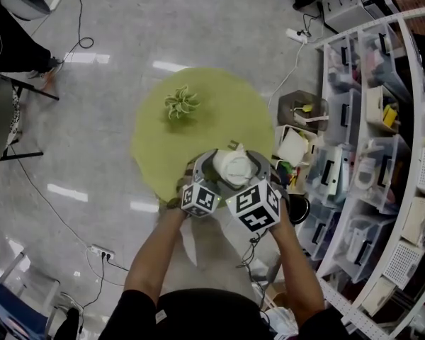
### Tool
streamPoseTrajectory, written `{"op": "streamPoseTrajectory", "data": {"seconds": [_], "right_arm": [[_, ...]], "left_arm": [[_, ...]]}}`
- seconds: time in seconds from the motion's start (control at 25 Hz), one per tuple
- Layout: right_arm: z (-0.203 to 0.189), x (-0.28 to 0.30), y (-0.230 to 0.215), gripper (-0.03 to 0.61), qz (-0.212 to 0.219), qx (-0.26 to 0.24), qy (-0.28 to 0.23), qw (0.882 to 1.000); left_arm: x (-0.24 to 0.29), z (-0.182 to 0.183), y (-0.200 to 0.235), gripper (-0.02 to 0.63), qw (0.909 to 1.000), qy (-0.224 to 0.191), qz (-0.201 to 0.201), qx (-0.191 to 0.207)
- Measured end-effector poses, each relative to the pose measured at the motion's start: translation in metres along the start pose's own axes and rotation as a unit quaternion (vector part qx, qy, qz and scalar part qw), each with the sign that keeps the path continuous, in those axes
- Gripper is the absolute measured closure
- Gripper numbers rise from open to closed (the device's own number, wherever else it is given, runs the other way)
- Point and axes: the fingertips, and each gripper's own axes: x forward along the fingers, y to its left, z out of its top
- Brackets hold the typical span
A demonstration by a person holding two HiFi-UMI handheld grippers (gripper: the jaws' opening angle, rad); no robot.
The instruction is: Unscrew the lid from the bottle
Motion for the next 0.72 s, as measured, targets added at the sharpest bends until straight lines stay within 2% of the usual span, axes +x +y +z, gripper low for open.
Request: {"op": "streamPoseTrajectory", "data": {"seconds": [0.08,0.16,0.24,0.4,0.6,0.72], "right_arm": [[-0.001,0.000,0.004,0.149,0.025,-0.070,0.001,0.997],[-0.002,0.000,0.008,0.149,0.050,-0.141,-0.001,0.989],[-0.004,-0.001,0.012,0.149,0.072,-0.210,-0.007,0.975],[-0.009,-0.003,0.018,0.150,0.104,-0.324,-0.013,0.940],[-0.010,-0.006,0.018,0.150,0.105,-0.393,-0.002,0.913],[-0.008,-0.010,0.019,0.150,0.098,-0.407,-0.005,0.908]], "left_arm": [[0.000,-0.001,0.000,0.245,1.0000,0.001,0.001,0.001],[0.000,-0.002,0.000,0.247,1.0000,0.002,0.001,0.001],[0.000,-0.001,0.000,0.246,1.0000,0.002,0.001,0.001],[0.000,0.000,0.000,0.246,1.0000,0.001,0.002,-0.002],[0.001,0.002,0.000,0.246,1.0000,0.003,0.003,-0.003],[-0.001,0.001,0.002,0.247,1.0000,0.004,0.003,-0.001]]}}
